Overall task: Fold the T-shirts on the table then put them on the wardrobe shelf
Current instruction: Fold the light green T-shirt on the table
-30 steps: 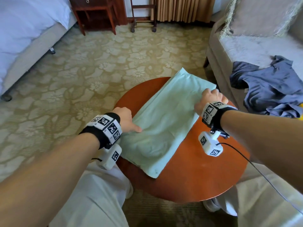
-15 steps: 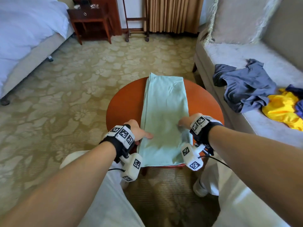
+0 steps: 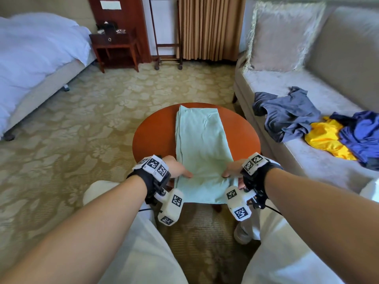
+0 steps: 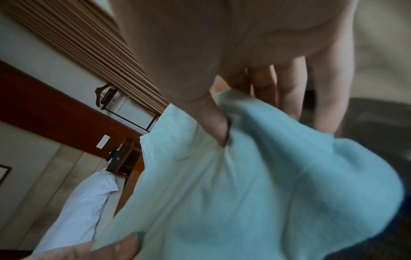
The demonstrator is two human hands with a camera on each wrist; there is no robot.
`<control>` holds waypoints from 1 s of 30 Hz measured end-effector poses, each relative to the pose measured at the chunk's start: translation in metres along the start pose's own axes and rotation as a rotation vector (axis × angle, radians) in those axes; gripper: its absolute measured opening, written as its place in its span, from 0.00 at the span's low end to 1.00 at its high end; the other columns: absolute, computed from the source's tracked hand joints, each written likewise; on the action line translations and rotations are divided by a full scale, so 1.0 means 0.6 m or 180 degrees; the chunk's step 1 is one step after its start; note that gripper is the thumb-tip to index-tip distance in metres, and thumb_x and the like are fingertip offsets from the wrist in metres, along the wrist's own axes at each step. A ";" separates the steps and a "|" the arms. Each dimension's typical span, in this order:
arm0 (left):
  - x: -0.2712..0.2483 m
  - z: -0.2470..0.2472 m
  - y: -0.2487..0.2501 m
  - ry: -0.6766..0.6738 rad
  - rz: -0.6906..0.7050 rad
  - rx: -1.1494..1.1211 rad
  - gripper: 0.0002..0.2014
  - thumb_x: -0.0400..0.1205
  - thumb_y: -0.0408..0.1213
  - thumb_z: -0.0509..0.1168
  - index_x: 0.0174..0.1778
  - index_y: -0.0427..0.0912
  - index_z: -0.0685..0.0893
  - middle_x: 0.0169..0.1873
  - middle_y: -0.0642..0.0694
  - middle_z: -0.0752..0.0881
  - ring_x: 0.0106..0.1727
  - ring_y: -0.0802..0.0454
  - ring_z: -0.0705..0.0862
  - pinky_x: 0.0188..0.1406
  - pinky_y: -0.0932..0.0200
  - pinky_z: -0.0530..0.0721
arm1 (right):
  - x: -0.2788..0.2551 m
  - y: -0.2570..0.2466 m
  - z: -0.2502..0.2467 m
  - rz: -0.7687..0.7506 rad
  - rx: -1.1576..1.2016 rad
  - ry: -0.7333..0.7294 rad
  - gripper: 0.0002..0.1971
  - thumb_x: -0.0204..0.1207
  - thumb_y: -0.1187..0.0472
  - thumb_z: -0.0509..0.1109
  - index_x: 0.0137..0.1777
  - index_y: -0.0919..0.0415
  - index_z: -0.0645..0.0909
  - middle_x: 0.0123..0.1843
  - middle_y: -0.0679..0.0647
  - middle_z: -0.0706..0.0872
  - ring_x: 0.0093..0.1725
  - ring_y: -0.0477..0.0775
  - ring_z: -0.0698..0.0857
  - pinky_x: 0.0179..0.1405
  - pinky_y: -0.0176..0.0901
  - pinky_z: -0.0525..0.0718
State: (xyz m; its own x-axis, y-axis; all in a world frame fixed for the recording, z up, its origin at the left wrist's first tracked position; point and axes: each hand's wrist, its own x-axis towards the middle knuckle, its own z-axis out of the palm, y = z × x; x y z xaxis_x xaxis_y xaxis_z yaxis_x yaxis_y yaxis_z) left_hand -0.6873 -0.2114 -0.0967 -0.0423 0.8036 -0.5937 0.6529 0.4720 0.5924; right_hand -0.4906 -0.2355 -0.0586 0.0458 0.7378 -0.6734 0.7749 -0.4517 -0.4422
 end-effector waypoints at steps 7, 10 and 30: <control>-0.033 -0.044 -0.002 0.0134 0.0418 -0.1219 0.24 0.66 0.41 0.84 0.54 0.43 0.82 0.51 0.38 0.87 0.52 0.40 0.88 0.53 0.42 0.88 | -0.004 0.014 -0.032 -0.0231 -0.0301 0.0153 0.14 0.82 0.58 0.66 0.63 0.65 0.80 0.54 0.59 0.85 0.39 0.54 0.84 0.31 0.39 0.82; -0.054 -0.062 0.008 -0.0217 0.0679 -0.1861 0.17 0.77 0.33 0.75 0.62 0.39 0.84 0.57 0.35 0.88 0.56 0.40 0.89 0.49 0.47 0.89 | 0.000 0.007 -0.061 -0.0164 0.0126 0.0583 0.15 0.82 0.56 0.66 0.62 0.65 0.80 0.52 0.54 0.86 0.47 0.54 0.85 0.43 0.40 0.84; -0.075 -0.104 0.055 -0.0147 0.1661 -0.2676 0.20 0.76 0.12 0.65 0.62 0.33 0.82 0.53 0.36 0.90 0.55 0.46 0.90 0.62 0.53 0.83 | -0.033 -0.005 -0.135 -0.1821 0.3011 0.0170 0.14 0.74 0.86 0.59 0.46 0.74 0.84 0.39 0.59 0.91 0.44 0.55 0.90 0.38 0.32 0.86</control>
State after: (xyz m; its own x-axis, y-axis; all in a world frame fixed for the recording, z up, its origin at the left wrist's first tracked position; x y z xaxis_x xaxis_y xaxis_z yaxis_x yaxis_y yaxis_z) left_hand -0.7111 -0.2089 -0.0164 0.1391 0.9775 -0.1584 -0.1688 0.1810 0.9689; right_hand -0.4424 -0.2080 0.0040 -0.1204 0.9705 -0.2087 -0.1031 -0.2213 -0.9697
